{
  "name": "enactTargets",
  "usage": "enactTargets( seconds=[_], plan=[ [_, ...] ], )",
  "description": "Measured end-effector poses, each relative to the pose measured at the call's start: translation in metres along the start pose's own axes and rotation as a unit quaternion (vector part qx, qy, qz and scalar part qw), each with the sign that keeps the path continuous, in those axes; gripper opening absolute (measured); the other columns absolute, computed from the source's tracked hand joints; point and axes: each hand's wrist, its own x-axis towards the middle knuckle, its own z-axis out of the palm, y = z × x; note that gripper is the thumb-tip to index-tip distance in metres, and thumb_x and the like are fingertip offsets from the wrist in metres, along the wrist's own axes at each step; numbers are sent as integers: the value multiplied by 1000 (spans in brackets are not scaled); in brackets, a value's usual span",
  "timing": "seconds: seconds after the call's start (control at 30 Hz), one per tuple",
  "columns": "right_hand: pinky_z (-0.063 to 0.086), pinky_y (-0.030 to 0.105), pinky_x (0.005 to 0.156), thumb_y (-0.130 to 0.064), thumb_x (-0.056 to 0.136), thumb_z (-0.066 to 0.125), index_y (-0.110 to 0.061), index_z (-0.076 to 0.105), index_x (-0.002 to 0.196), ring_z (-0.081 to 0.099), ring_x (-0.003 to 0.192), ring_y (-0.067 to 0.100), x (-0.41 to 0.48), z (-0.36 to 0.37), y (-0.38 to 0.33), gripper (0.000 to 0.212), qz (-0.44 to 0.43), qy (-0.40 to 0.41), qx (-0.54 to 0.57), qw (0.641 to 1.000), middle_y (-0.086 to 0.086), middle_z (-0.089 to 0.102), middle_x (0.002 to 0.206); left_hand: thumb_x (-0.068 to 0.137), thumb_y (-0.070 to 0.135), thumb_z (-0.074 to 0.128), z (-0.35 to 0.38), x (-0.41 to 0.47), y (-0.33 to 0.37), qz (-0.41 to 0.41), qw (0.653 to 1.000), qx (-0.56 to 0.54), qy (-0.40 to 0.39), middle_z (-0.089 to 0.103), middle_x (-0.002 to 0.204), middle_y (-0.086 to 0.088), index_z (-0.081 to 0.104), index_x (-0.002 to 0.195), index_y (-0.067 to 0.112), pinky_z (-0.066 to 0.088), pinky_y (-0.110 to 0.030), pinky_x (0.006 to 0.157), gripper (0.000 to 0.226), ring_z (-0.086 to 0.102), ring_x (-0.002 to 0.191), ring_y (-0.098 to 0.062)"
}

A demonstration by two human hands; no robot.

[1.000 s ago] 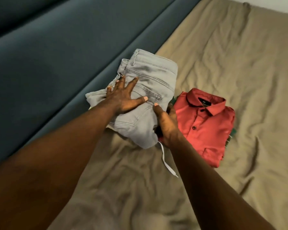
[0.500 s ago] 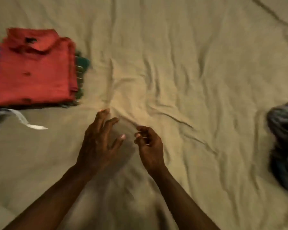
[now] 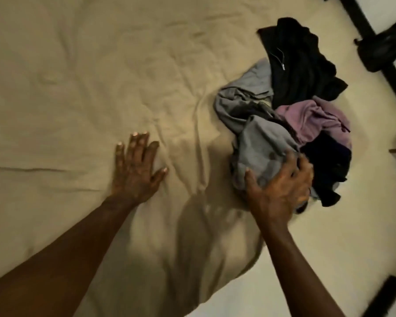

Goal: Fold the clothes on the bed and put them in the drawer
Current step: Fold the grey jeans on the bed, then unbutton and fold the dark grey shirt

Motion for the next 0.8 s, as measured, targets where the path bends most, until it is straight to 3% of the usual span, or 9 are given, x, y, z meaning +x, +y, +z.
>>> enactTargets(
  seconds=[0.1, 0.23, 0.4, 0.43, 0.5, 0.53, 0.57, 0.67, 0.8],
  plan=[
    [28, 54, 118, -56, 80, 77, -24, 4, 163, 20, 152, 39, 51, 10, 38, 115, 73, -176, 6, 982, 16, 12, 167, 92, 63, 40, 15, 4, 9, -31, 997, 63, -12, 14, 172, -7, 38, 157, 18, 2, -58, 125, 79, 5, 159, -29],
    [50, 37, 97, -31, 85, 70, -12, 52, 140, 62, 119, 35, 62, 23, 37, 60, 68, -250, 101, 961, 13, 65, 129, 91, 65, 38, 8, 2, 8, -36, 997, 71, -7, 13, 172, -4, 36, 157, 20, -1, -55, 125, 80, 3, 159, -26],
    [53, 32, 78, -44, 78, 57, -20, 69, 106, 67, 88, 21, -9, 16, -57, 38, -22, -288, 306, 907, 2, 72, 96, 92, 67, 41, -8, 16, 12, -93, 993, -73, -8, 45, 157, -7, 58, 139, 28, 16, -45, 122, 63, 36, 149, -30],
    [51, 33, 78, -43, 80, 54, -20, 69, 108, 65, 90, 25, -30, 18, -74, 39, -48, -322, 298, 897, 5, 70, 98, 95, 69, 39, -28, 23, 13, -132, 974, -184, -27, 58, 145, -8, 67, 128, 29, 30, -45, 119, 58, 49, 139, -31],
    [46, 33, 80, -36, 86, 49, -18, 67, 111, 61, 98, 29, -65, 23, -95, 36, -78, -364, 259, 891, 8, 65, 105, 94, 69, 46, -67, 37, 28, -233, 836, -485, -104, 73, 123, -8, 74, 114, 24, 49, -41, 105, 56, 67, 119, -27],
    [46, 34, 83, -35, 88, 48, -17, 65, 113, 60, 103, 30, -78, 23, -102, 36, -91, -394, 239, 883, 8, 62, 110, 92, 59, 54, -82, 37, 38, -260, 769, -559, -168, 75, 119, -5, 73, 115, 21, 52, -36, 101, 48, 69, 114, -22],
    [47, 36, 89, -34, 90, 48, -17, 63, 116, 60, 108, 30, -86, 20, -109, 35, -111, -436, 222, 865, 8, 61, 115, 92, 46, 65, -95, 37, 47, -235, 758, -565, -226, 75, 118, 1, 69, 117, 22, 53, -29, 96, 35, 69, 112, -18],
    [54, 38, 93, -37, 91, 59, -29, 61, 119, 63, 109, 23, -93, 2, -118, 30, -145, -524, 261, 798, 0, 66, 118, 84, 2, 77, -109, 21, 44, -193, 875, -363, -257, 70, 108, 9, 62, 115, 31, 50, -17, 78, 44, 67, 107, -19],
    [49, 47, 101, -45, 84, 64, -27, 62, 133, 57, 119, 26, -71, 3, -75, 52, -119, -213, 195, 950, 4, 62, 130, 83, 13, 69, -129, -3, -3, -295, 902, -292, -121, 75, 103, -5, 73, 96, 32, 47, -31, 77, 23, 67, 98, -31]
  ],
)
